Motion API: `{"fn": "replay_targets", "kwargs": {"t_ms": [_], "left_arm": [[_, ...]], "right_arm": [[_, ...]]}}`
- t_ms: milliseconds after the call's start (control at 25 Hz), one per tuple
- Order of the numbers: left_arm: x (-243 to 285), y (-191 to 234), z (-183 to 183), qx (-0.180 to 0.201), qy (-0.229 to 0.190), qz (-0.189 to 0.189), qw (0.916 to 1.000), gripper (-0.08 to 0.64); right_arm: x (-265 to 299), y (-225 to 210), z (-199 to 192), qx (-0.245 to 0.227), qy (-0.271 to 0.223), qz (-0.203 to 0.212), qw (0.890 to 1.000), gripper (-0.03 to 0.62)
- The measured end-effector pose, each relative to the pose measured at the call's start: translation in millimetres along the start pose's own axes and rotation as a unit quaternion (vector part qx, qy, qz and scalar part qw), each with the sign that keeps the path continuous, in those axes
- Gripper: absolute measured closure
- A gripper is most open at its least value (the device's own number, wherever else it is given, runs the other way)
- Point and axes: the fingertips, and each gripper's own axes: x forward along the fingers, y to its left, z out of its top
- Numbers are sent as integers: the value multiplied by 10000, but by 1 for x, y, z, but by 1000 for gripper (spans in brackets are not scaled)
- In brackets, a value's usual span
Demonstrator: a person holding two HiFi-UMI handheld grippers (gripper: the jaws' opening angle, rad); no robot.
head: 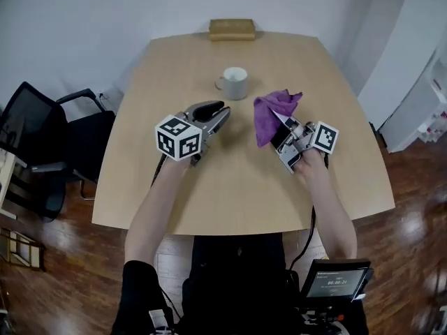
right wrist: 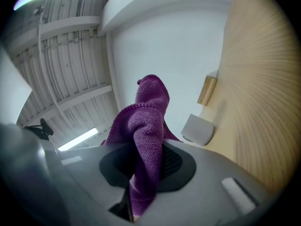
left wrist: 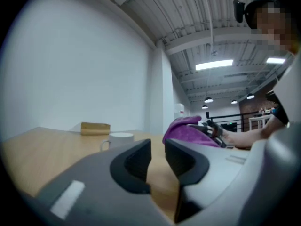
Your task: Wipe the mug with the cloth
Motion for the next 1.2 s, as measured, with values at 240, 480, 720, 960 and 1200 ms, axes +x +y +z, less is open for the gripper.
{"fn": "replay_targets", "kwargs": {"t_ms": [240, 480, 720, 960, 1200], "left_arm": [[4, -5, -18, 237, 284, 81, 9993, 445], [1, 36, -22, 78, 319, 577, 9978, 459], [3, 47, -18, 318, 335, 690, 9965, 460], [1, 74, -22, 293, 425, 939, 9942, 460], [9, 98, -27, 200, 611, 1090, 9920, 456]], "right_arm": [[-4, -8, -1, -27, -2, 39, 10000, 529], [-5, -9, 1, -105, 78, -6, 9999, 529], [-3, -5, -1, -187, 157, 38, 9997, 529], [-2, -1, -6, -228, 206, 35, 9995, 529], [-4, 1, -11, -245, 230, 47, 9994, 529]]}}
